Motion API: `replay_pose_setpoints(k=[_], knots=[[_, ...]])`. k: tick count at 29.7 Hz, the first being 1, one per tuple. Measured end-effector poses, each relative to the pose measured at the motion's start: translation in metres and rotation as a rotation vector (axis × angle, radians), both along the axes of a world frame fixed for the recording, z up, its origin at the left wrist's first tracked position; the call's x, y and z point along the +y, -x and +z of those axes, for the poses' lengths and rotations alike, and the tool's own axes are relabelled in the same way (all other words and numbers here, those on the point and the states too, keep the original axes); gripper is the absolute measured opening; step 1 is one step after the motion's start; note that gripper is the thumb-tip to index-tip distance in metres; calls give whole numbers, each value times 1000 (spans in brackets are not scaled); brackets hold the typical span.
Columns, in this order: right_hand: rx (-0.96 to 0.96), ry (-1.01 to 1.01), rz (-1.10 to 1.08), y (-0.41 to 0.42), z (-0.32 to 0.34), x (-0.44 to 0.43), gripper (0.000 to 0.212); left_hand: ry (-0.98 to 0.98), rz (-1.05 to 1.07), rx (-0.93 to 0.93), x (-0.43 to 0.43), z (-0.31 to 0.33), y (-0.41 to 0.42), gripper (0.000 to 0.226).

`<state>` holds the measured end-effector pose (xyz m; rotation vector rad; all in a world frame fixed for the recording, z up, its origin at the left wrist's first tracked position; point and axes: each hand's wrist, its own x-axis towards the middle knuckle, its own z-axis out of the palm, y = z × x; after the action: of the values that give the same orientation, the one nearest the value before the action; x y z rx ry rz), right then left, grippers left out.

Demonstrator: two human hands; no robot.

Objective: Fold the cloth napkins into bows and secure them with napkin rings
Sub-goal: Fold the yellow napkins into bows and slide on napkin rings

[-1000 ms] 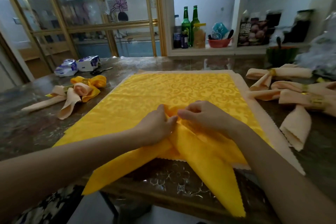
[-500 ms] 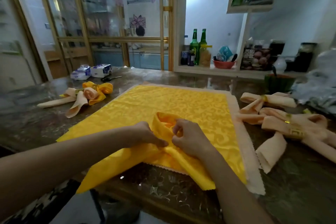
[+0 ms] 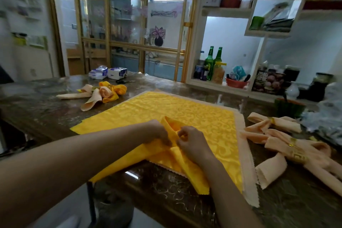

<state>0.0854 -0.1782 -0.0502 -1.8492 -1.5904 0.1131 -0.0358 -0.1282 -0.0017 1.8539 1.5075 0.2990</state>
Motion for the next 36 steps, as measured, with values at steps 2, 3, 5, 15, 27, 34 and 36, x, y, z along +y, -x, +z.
replay_pose_setpoints(k=[2, 3, 5, 15, 27, 34, 36], knots=[[52, -37, -22, -1, 2, -3, 24, 36, 27, -74, 4, -2, -2, 68], [105, -55, -36, -3, 2, -4, 24, 59, 44, -110, 5, -3, -4, 68], [177, -118, -65, -8, 4, -5, 23, 88, 103, -200, 11, -5, -5, 67], [-60, 86, -119, -16, 0, 2, 27, -63, 77, -93, 57, -21, -35, 49], [29, -14, -487, -57, 48, -99, 27, -677, -528, 290, -6, -69, -43, 57], [-322, 551, -1199, -152, 42, -245, 34, -621, -573, 238, -9, -69, -36, 59], [-380, 699, -1172, -150, 38, -251, 25, -621, -576, 230, -10, -68, -35, 59]])
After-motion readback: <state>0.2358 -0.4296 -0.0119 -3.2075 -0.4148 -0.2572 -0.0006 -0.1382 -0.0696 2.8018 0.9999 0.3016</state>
